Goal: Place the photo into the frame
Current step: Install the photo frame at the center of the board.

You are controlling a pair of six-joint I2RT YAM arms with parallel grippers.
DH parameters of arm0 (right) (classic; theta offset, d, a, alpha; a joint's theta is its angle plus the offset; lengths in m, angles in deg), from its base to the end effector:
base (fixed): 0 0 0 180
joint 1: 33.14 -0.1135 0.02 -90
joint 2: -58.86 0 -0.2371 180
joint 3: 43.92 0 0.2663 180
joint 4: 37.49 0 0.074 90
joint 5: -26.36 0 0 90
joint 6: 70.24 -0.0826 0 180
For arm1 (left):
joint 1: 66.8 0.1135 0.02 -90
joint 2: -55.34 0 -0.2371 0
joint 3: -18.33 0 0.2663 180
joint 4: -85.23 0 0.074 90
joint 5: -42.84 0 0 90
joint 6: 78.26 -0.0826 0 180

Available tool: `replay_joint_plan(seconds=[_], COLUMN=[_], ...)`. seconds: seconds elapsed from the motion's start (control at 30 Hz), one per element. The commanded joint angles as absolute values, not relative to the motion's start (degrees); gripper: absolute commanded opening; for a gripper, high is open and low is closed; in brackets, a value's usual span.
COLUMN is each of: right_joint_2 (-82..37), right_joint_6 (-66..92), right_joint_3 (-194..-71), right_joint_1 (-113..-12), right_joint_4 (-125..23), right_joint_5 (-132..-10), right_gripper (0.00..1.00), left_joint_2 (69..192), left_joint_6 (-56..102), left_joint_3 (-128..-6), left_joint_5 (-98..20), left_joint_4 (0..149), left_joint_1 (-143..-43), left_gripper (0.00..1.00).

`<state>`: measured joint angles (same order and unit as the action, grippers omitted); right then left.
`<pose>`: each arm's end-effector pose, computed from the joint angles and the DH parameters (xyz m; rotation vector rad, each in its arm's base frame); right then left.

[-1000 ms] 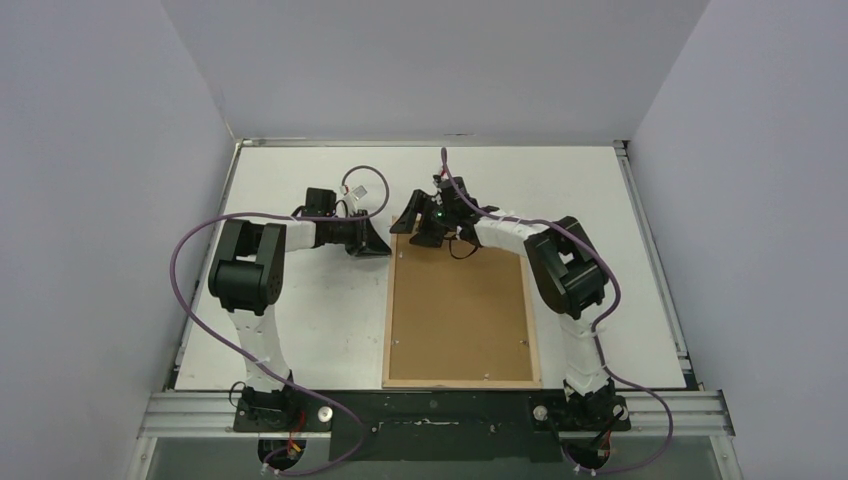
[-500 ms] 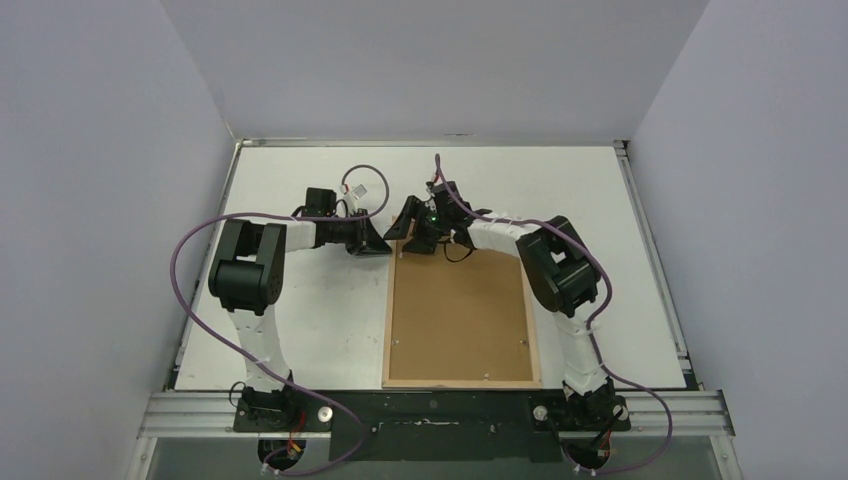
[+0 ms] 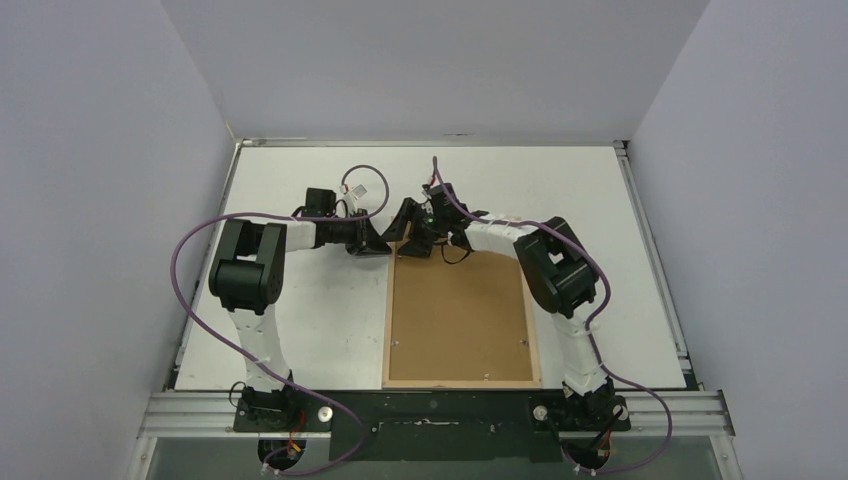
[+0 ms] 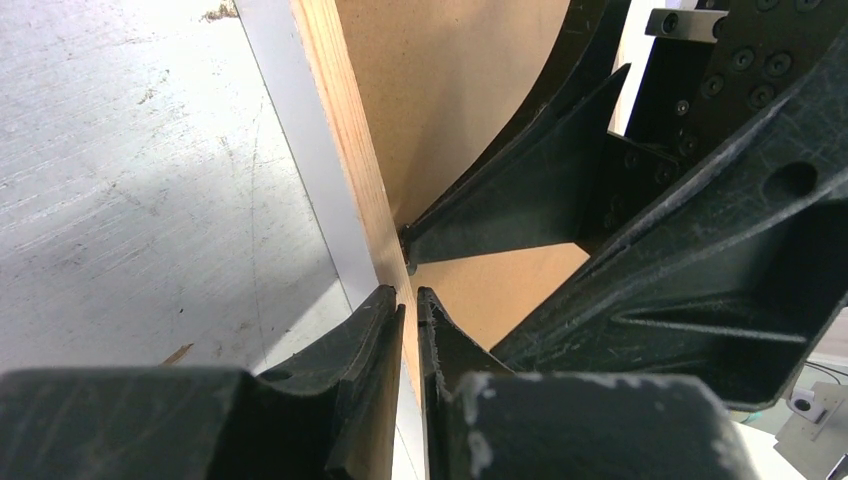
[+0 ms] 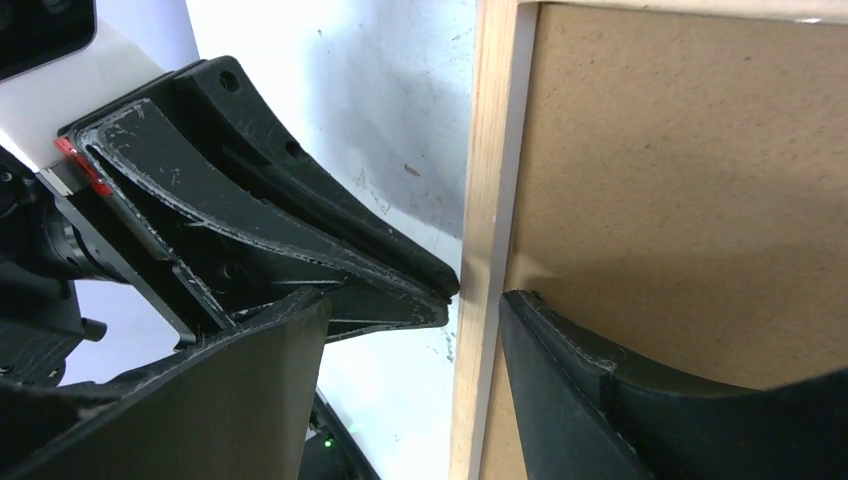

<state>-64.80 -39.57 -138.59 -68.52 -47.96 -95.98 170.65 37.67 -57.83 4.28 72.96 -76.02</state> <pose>0.3783 0.3228 0.0904 0.1898 2.5958 1.4019 0.3905 -0.1288 0.0616 0.0522 2.4631 -1.3724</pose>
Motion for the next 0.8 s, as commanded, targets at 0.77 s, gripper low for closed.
replay_joint_plan(seconds=[0.77], right_joint_2=[-56.4], right_joint_6=[-38.3], right_joint_3=[-130.8], right_joint_1=[-66.7], right_joint_4=[-42.3], right_joint_5=[-93.1], right_gripper=[0.65], left_joint_2=[171.8], left_joint_6=[37.0], left_joint_3=[-58.2], left_joint_5=[5.7], left_joint_4=[74.4], left_joint_1=[-75.3], left_gripper=[0.09])
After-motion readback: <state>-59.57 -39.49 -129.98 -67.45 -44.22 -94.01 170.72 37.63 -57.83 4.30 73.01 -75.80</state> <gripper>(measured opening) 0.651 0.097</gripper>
